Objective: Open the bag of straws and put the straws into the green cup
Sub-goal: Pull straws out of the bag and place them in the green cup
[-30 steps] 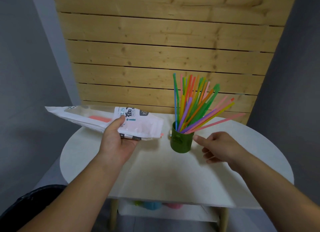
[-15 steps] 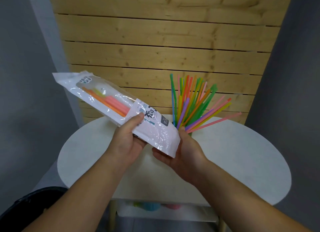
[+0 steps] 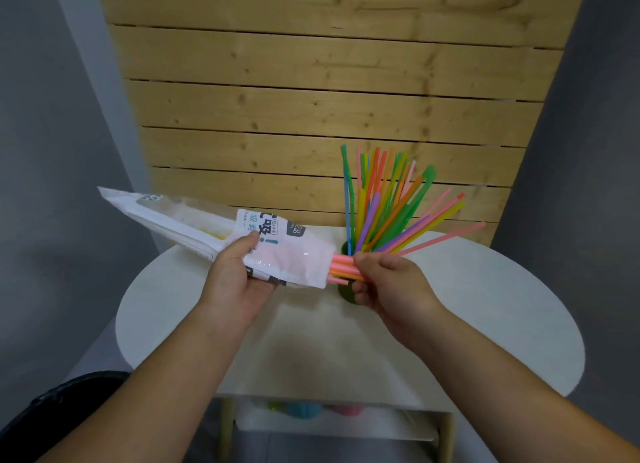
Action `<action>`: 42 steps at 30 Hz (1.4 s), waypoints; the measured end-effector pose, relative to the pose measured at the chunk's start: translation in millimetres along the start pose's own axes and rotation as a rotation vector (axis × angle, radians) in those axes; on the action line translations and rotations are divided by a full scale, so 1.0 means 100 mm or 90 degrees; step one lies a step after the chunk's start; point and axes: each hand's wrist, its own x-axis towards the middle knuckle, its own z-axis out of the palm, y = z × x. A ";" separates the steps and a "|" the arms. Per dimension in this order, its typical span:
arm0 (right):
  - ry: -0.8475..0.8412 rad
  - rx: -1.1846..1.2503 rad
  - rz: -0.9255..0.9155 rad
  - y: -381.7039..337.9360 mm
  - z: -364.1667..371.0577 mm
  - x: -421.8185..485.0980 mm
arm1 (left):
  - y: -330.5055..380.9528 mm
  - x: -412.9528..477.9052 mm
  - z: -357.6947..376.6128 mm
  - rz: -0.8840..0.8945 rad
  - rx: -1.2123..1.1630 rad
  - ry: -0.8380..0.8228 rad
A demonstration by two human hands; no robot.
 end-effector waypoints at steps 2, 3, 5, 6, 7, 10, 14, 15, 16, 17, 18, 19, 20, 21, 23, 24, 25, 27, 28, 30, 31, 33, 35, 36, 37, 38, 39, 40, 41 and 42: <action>0.008 -0.077 -0.060 -0.04 -0.03 -0.02 | -0.02 0.01 -0.01 -0.007 0.000 0.011; 0.007 -0.105 -0.078 -0.06 -0.05 -0.02 | -0.03 0.02 -0.02 -0.010 0.003 0.014; -0.019 -0.150 -0.100 -0.09 -0.09 -0.04 | -0.04 0.02 -0.02 -0.015 0.008 0.022; -0.038 -0.177 -0.108 -0.10 -0.10 -0.05 | -0.04 0.03 -0.02 -0.019 0.009 0.026; -0.052 -0.213 -0.120 -0.10 -0.12 -0.05 | -0.03 0.03 -0.02 -0.022 0.009 0.028; -0.034 -0.321 -0.175 -0.09 -0.16 -0.05 | -0.04 0.05 -0.03 -0.030 0.012 0.031; 0.016 -0.413 -0.269 -0.07 -0.22 -0.02 | -0.05 0.06 -0.03 -0.042 0.005 0.038; 0.023 -0.433 -0.291 -0.08 -0.23 -0.02 | -0.04 0.06 -0.03 -0.043 0.003 0.041; 0.028 -0.436 -0.306 -0.09 -0.23 -0.01 | -0.04 0.06 -0.03 -0.043 0.000 0.042; 0.032 -0.425 -0.312 -0.10 -0.23 -0.01 | -0.03 0.06 -0.03 -0.044 -0.004 0.045; 0.038 -0.402 -0.307 -0.12 -0.24 -0.01 | -0.02 0.05 -0.03 -0.045 -0.009 0.048; 0.046 -0.371 -0.291 -0.14 -0.25 0.00 | -0.02 0.05 -0.04 -0.046 -0.014 0.051; 0.053 -0.327 -0.265 -0.17 -0.26 0.01 | -0.01 0.05 -0.04 -0.045 -0.017 0.055; 0.058 -0.273 -0.231 -0.18 -0.28 0.02 | -0.01 0.05 -0.05 -0.044 -0.018 0.058; 0.057 -0.145 -0.162 -0.19 -0.32 0.04 | 0.00 0.05 -0.06 -0.043 -0.014 0.064; 0.051 -0.086 -0.132 -0.20 -0.34 0.05 | 0.00 0.05 -0.06 -0.045 -0.013 0.066; 0.043 -0.040 -0.105 -0.20 -0.35 0.05 | -0.01 0.06 -0.06 -0.047 -0.010 0.066; 0.016 0.027 -0.062 -0.22 -0.36 0.04 | -0.01 0.05 -0.04 -0.054 -0.005 0.062; 0.004 0.046 -0.052 -0.24 -0.36 0.02 | -0.02 0.05 -0.04 -0.058 -0.005 0.061; 0.004 0.025 -0.061 -0.26 -0.36 0.01 | -0.02 0.05 -0.04 -0.062 -0.010 0.057; 0.017 -0.024 -0.084 -0.26 -0.37 0.00 | -0.01 0.05 -0.04 -0.062 -0.015 0.056; 0.044 -0.133 -0.137 -0.27 -0.40 0.01 | -0.01 0.05 -0.04 -0.060 -0.026 0.063; 0.061 -0.167 -0.161 -0.29 -0.43 0.02 | 0.00 0.04 -0.04 -0.058 -0.038 0.070; 0.066 -0.161 -0.162 -0.30 -0.46 0.03 | 0.00 0.03 -0.04 -0.056 -0.042 0.071; 0.069 -0.147 -0.160 -0.32 -0.49 0.05 | 0.01 0.03 -0.04 -0.053 -0.047 0.072; 0.072 -0.129 -0.156 -0.33 -0.52 0.06 | 0.02 0.03 -0.04 -0.051 -0.051 0.074; 0.074 -0.114 -0.155 -0.35 -0.56 0.07 | 0.03 0.02 -0.04 -0.050 -0.057 0.076; 0.075 -0.104 -0.154 -0.37 -0.60 0.08 | 0.04 0.02 -0.05 -0.049 -0.062 0.080; 0.075 -0.101 -0.155 -0.39 -0.65 0.08 | 0.05 0.03 -0.06 -0.047 -0.066 0.085; 0.076 -0.103 -0.157 -0.40 -0.69 0.09 | 0.06 0.04 -0.08 -0.047 -0.071 0.089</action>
